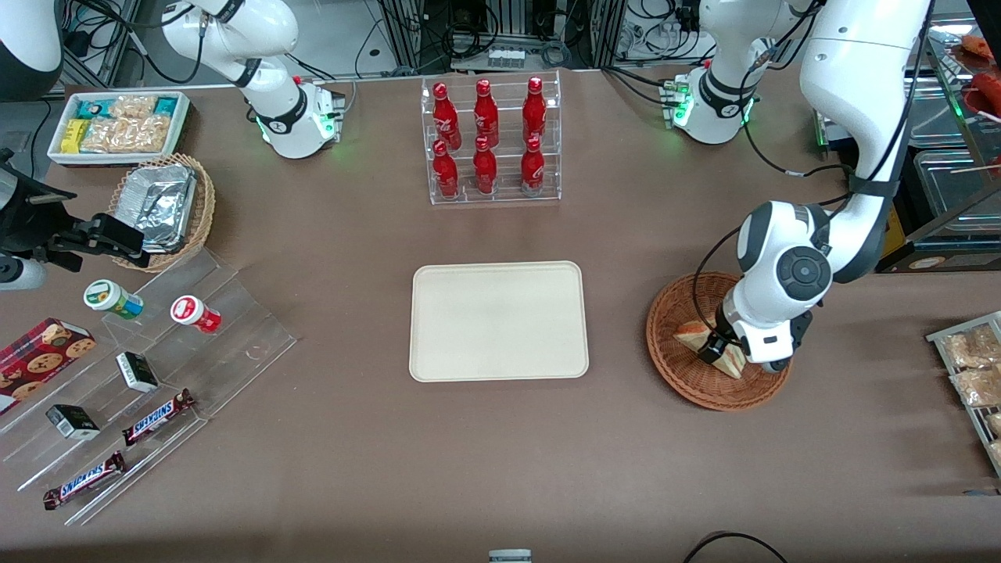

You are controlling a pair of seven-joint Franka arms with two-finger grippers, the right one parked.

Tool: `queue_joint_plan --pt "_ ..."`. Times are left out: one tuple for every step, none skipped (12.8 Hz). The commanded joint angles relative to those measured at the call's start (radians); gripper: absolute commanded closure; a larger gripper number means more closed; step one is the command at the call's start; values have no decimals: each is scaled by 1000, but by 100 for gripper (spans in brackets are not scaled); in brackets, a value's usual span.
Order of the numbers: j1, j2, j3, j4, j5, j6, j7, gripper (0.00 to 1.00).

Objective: Place sandwich from basket to tray
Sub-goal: 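Close the left gripper on the sandwich wedge and lift it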

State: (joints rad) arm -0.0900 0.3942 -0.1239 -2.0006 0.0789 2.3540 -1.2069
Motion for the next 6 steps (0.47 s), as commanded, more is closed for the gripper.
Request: queue_joint_plan --pt "-8 -17 4 -17 18 11 -40 82" --pt "-8 -18 4 -15 18 7 -37 100" --pt "-8 -23 4 -10 18 1 -33 100" --pt "-8 -29 4 -4 18 -22 -25 100" --pt "-8 -43 4 22 18 -72 -19 100" --pt "-8 -54 3 49 30 -144 1 100"
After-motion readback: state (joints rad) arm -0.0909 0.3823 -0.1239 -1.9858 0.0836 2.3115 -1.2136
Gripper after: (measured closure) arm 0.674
